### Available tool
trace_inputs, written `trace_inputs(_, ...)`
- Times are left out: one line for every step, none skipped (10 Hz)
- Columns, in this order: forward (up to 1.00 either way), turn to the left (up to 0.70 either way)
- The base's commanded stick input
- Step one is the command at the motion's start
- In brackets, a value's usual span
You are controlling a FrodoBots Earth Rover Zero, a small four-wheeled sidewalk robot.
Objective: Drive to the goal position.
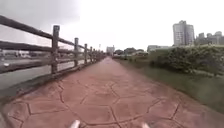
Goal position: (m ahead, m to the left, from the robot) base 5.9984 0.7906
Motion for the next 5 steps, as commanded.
trace_inputs(0.19, 0.0)
trace_inputs(0.09, 0.0)
trace_inputs(0.0, 0.0)
trace_inputs(0.0, 0.0)
trace_inputs(0.0, 0.0)
